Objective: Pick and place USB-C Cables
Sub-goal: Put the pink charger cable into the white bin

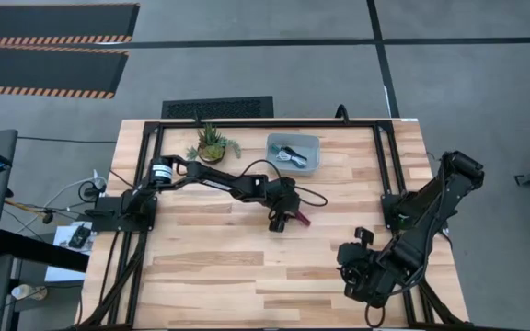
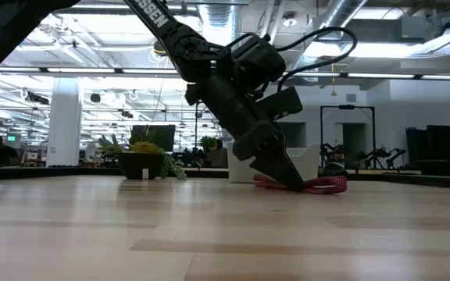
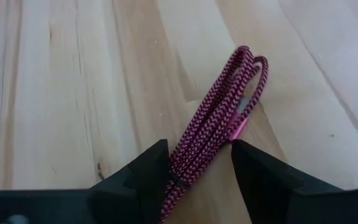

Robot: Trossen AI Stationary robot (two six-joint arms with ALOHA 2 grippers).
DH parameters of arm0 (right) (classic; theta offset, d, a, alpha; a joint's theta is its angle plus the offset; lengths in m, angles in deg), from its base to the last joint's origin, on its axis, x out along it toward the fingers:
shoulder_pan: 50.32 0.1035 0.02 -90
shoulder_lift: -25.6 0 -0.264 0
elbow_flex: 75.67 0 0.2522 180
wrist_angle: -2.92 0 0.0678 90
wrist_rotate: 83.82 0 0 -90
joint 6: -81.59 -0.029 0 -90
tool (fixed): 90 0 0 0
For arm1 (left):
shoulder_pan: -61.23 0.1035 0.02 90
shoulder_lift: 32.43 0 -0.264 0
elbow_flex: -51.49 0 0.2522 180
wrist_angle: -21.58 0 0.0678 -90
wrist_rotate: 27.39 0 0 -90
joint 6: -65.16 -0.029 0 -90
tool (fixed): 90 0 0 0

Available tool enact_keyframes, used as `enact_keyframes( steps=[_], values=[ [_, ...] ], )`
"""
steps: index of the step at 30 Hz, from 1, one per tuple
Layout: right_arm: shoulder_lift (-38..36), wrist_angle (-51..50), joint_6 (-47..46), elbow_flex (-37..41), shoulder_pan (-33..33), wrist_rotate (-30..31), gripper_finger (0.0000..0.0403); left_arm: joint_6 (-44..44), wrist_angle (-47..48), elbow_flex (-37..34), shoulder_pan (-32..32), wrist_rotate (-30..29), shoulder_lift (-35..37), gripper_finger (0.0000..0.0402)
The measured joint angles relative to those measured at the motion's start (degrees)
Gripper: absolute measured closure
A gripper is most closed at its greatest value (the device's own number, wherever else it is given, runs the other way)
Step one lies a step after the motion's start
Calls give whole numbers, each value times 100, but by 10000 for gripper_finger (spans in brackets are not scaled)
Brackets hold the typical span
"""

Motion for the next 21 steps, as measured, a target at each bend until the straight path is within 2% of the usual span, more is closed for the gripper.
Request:
enact_keyframes(
  steps=[4, 12, 16, 21],
  values=[
    [0, 4, 11, 0, 0, 9, 234, 232, 139, 0, -61, -233, 2, 275],
    [0, 11, 11, 0, 0, 11, 236, 1058, 290, -4, -80, -440, 0, 389],
    [0, 12, 5, 0, 2, 112, 235, 1568, 254, -14, -126, -494, 0, 392],
    [0, 89, 5, 0, 90, 789, 235, 2171, 64, -33, -253, -423, 60, 399]
  ],
)
